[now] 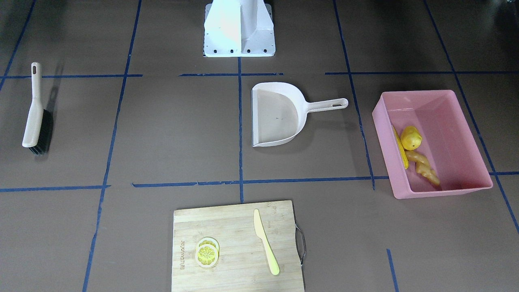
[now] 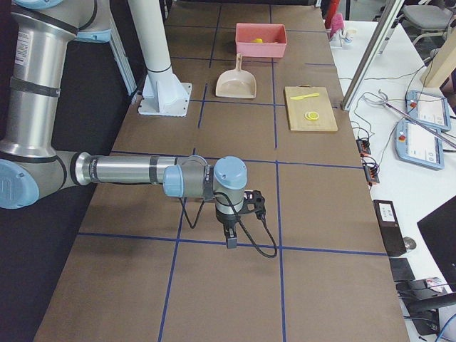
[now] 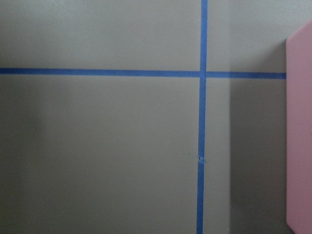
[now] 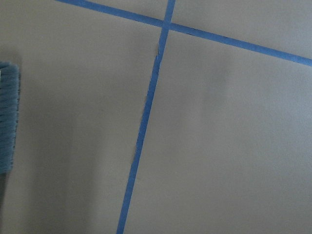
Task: Sweep and dump trash into bin
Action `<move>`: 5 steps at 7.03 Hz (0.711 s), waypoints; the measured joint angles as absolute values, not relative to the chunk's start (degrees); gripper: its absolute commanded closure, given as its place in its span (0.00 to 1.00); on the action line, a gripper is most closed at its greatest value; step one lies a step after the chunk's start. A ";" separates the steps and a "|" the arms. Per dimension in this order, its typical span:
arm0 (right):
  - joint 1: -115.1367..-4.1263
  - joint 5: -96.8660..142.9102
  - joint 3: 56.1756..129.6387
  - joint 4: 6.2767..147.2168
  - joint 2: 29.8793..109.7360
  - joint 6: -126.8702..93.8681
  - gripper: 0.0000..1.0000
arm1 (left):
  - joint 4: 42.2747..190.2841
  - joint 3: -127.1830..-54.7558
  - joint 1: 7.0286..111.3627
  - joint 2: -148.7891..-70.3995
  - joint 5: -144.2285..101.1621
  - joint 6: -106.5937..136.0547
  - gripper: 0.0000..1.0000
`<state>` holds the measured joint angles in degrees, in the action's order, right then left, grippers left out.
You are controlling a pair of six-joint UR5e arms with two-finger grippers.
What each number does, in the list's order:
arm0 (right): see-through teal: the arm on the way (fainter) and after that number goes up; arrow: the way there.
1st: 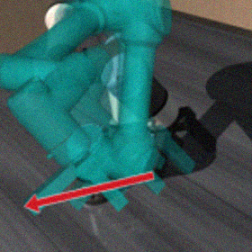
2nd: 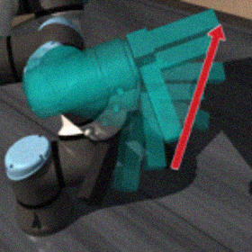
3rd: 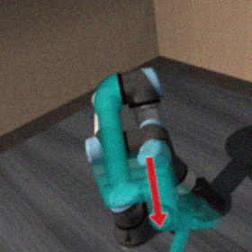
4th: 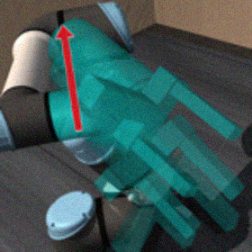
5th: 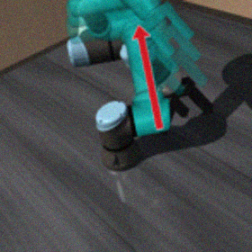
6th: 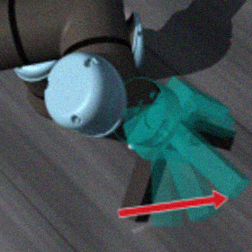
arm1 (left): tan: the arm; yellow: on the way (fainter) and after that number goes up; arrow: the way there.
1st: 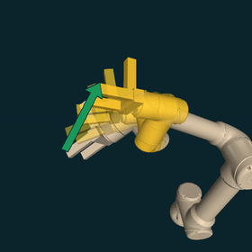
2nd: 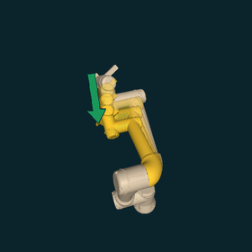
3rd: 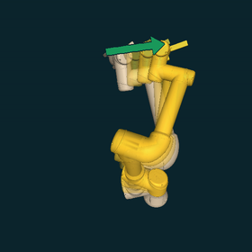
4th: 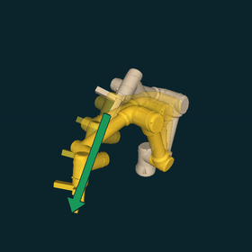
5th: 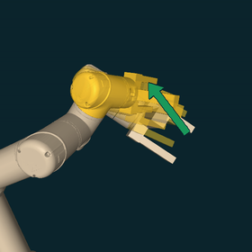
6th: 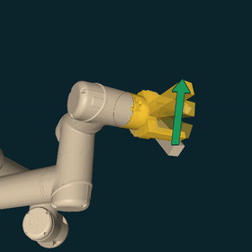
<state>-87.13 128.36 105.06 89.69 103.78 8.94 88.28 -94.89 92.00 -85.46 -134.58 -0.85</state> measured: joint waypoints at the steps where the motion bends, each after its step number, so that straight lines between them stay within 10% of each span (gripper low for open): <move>1: -87.11 128.33 105.01 89.50 103.84 9.08 0.00 | 88.24 -94.93 91.60 -85.13 -134.57 -0.87 0.00; 5: -87.03 132.71 104.87 90.00 103.24 8.71 0.00 | 87.67 -94.65 89.26 -84.91 -134.56 -0.88 0.00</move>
<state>-87.03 132.71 104.87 90.00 103.24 8.71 87.67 -94.65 89.26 -84.91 -134.56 -0.88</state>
